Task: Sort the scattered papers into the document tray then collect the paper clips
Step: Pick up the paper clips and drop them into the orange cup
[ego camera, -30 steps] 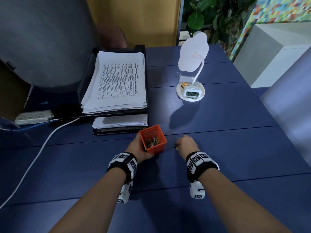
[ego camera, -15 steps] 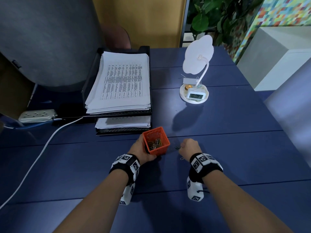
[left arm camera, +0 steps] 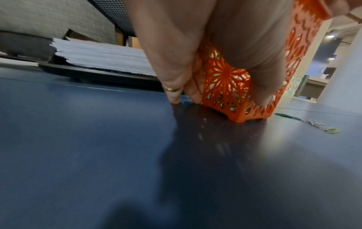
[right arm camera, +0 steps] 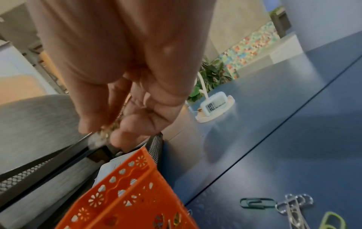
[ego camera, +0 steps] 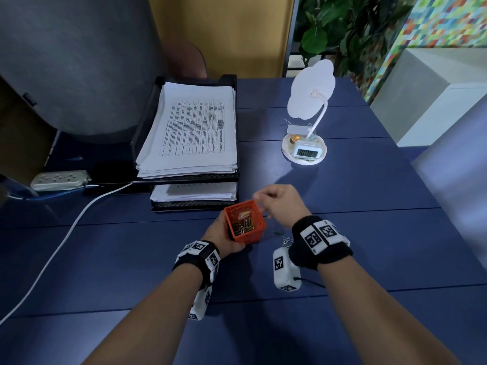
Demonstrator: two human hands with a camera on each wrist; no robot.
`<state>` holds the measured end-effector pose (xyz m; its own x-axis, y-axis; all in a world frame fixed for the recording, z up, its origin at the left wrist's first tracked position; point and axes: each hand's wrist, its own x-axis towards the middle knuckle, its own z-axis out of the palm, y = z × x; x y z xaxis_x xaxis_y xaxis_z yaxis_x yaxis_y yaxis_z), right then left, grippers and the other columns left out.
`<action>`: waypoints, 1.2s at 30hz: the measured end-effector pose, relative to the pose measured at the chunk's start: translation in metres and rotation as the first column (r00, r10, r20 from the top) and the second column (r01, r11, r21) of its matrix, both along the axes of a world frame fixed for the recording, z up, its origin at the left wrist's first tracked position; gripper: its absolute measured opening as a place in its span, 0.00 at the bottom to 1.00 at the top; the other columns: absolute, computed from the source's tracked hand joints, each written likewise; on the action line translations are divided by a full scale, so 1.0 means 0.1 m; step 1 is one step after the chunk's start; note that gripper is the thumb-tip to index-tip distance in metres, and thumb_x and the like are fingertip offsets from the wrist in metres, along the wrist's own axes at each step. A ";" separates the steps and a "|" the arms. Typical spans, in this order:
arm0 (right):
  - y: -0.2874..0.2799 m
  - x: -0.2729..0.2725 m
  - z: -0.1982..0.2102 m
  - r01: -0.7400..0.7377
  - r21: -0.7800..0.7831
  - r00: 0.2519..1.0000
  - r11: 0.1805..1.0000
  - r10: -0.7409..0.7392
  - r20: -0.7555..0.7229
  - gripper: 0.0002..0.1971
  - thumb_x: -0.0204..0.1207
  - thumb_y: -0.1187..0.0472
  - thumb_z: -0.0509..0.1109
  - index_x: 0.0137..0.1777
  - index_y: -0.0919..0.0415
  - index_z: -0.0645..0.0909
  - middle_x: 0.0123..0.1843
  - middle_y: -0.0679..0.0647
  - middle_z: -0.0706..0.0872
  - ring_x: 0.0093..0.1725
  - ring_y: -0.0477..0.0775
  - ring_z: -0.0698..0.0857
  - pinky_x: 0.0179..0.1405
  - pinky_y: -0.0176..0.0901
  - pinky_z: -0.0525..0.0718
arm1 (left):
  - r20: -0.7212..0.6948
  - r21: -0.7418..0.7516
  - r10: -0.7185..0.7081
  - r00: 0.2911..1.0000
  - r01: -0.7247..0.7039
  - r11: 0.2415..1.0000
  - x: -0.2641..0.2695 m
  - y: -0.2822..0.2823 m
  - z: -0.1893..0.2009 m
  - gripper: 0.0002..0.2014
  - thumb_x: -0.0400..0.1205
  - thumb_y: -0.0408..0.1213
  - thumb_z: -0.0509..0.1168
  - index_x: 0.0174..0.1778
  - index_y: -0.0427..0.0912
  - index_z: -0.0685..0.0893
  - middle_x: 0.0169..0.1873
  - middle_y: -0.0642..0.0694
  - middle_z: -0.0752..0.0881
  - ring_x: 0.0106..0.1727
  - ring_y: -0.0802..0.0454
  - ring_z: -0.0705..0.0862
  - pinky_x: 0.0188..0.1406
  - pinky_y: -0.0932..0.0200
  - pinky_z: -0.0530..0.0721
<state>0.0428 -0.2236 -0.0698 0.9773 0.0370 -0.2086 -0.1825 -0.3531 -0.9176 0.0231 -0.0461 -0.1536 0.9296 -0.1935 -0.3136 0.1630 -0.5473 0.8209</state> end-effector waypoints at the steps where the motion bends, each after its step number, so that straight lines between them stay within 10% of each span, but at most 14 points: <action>1: -0.04 0.01 -0.03 0.053 -0.005 0.999 0.999 -0.053 0.007 0.08 0.77 0.60 0.71 0.36 0.53 0.84 0.32 0.52 0.85 0.31 0.47 0.84 0.26 0.36 0.80 | -0.001 -0.001 -0.004 1.000 0.004 1.000 0.00 -0.01 0.01 0.42 0.66 0.24 0.77 0.74 0.44 0.65 0.54 0.48 0.82 0.54 0.54 0.80 0.45 0.74 0.72; 5: -0.31 0.01 -0.28 0.021 -0.418 0.999 0.908 -0.038 -0.034 0.08 0.77 0.67 0.66 0.46 0.62 0.88 0.42 0.55 0.88 0.45 0.53 0.85 0.47 0.39 0.80 | -0.024 -0.033 -0.022 0.999 0.021 0.999 0.00 -0.01 0.01 0.39 0.68 0.17 0.72 0.73 0.37 0.63 0.54 0.45 0.78 0.54 0.53 0.77 0.41 0.83 0.72; 10: -0.47 -0.19 -0.71 -0.498 -0.725 0.867 0.476 0.301 -0.398 0.26 0.74 0.63 0.71 0.73 0.55 0.75 0.70 0.56 0.76 0.68 0.62 0.74 0.66 0.46 0.76 | -0.042 -0.057 -0.008 0.999 0.006 0.998 0.03 -0.01 -0.05 0.42 0.66 0.19 0.75 0.72 0.43 0.64 0.54 0.45 0.80 0.55 0.51 0.80 0.46 0.80 0.74; 20: -0.51 -0.23 -0.80 -0.359 -0.737 0.932 0.573 0.262 -0.250 0.10 0.75 0.65 0.70 0.54 0.60 0.88 0.57 0.57 0.87 0.61 0.59 0.82 0.56 0.45 0.81 | -0.037 -0.001 -0.020 0.999 0.019 1.000 0.07 0.00 -0.09 0.46 0.63 0.24 0.79 0.74 0.42 0.62 0.53 0.49 0.81 0.55 0.54 0.80 0.54 0.70 0.73; 27: -0.35 -0.30 -0.76 -0.334 -0.795 0.942 0.506 0.187 -0.277 0.13 0.76 0.68 0.61 0.60 0.67 0.77 0.58 0.65 0.83 0.57 0.67 0.83 0.50 0.51 0.82 | -0.043 0.021 -0.036 0.998 0.037 0.999 0.06 -0.01 -0.07 0.45 0.66 0.22 0.77 0.76 0.41 0.60 0.54 0.48 0.79 0.56 0.54 0.78 0.50 0.74 0.69; 31: -0.33 -0.32 -0.79 -0.300 -0.798 0.952 0.522 0.115 -0.283 0.11 0.77 0.66 0.64 0.58 0.67 0.77 0.58 0.65 0.83 0.56 0.66 0.84 0.47 0.48 0.81 | -0.025 0.063 -0.032 0.999 0.034 0.997 0.11 0.04 -0.20 0.50 0.61 0.31 0.81 0.76 0.49 0.61 0.56 0.50 0.82 0.59 0.51 0.83 0.63 0.59 0.78; 36: -0.39 -0.24 -0.70 -0.160 -0.650 0.936 0.743 -0.094 -0.338 0.10 0.71 0.64 0.68 0.30 0.60 0.73 0.44 0.61 0.86 0.40 0.57 0.80 0.38 0.43 0.82 | -0.044 0.006 -0.044 0.998 0.045 0.999 0.08 0.00 -0.09 0.44 0.67 0.18 0.75 0.75 0.41 0.60 0.53 0.47 0.77 0.55 0.54 0.77 0.41 0.85 0.72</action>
